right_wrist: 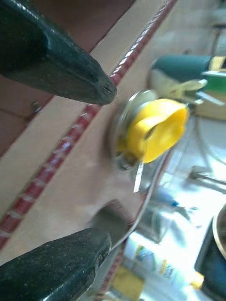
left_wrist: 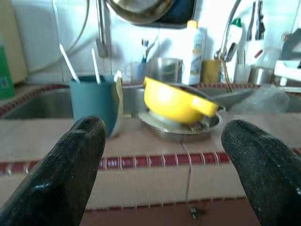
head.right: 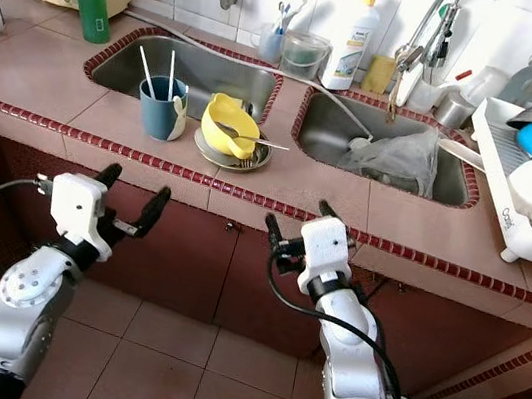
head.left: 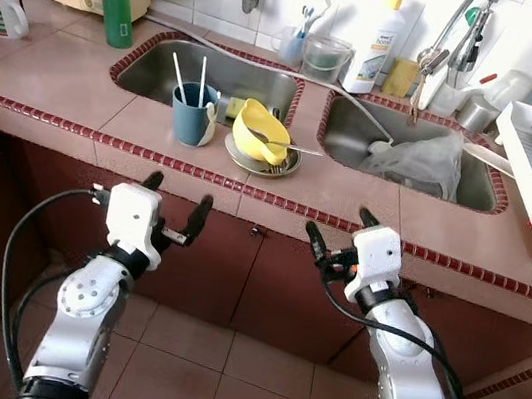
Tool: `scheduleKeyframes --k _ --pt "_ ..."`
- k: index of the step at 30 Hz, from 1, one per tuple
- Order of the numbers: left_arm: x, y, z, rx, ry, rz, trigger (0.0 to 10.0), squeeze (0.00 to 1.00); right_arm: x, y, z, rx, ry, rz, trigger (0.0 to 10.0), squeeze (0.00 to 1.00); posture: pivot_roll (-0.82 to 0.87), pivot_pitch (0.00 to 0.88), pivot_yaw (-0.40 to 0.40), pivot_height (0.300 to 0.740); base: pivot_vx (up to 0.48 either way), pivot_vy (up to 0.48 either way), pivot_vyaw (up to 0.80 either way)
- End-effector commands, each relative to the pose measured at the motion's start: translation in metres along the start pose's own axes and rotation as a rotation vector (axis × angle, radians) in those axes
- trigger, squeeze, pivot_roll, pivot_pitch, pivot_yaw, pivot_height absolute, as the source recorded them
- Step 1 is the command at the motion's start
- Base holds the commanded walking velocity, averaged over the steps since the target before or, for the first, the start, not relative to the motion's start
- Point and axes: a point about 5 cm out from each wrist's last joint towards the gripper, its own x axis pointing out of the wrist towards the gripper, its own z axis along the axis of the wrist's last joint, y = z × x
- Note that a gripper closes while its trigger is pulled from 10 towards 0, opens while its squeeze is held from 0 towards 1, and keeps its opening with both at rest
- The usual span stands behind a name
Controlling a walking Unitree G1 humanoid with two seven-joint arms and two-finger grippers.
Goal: Kitchen organization
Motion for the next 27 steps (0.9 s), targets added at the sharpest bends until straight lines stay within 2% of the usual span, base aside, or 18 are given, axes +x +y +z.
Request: scheduleKeyframes --k 1,10,16,25,27 --pt "0.002 -0.002 0.002 -0.006 0.007 -0.018 10.0 0.00 0.001 -0.003 0.006 0.016 -0.021 -0.004 10.0 0.00 0.09 0.000 -0.072 0.740 0.000 0.000 0.00" --pt "0.004 -0.002 0.006 -0.027 0.026 -0.028 10.0 0.00 -0.002 -0.003 0.017 0.072 -0.077 -0.026 10.0 0.00 0.08 0.000 -0.059 0.740 0.000 0.000 0.00" --pt "0.004 0.002 0.009 -0.032 0.019 -0.010 10.0 0.00 -0.004 -0.005 0.017 0.081 -0.081 -0.037 10.0 0.00 0.08 0.000 -0.060 0.740 0.000 0.000 0.00" --pt "0.001 0.010 0.009 -0.030 0.023 0.025 10.0 0.00 -0.010 -0.015 0.013 0.103 -0.064 -0.129 10.0 0.00 0.09 0.000 -0.065 0.740 0.000 0.000 0.00" --pt "0.000 0.010 0.008 -0.032 0.027 0.038 10.0 0.00 -0.011 -0.021 0.011 0.121 -0.066 -0.207 10.0 0.00 0.09 0.000 -0.067 0.740 0.000 0.000 0.00"
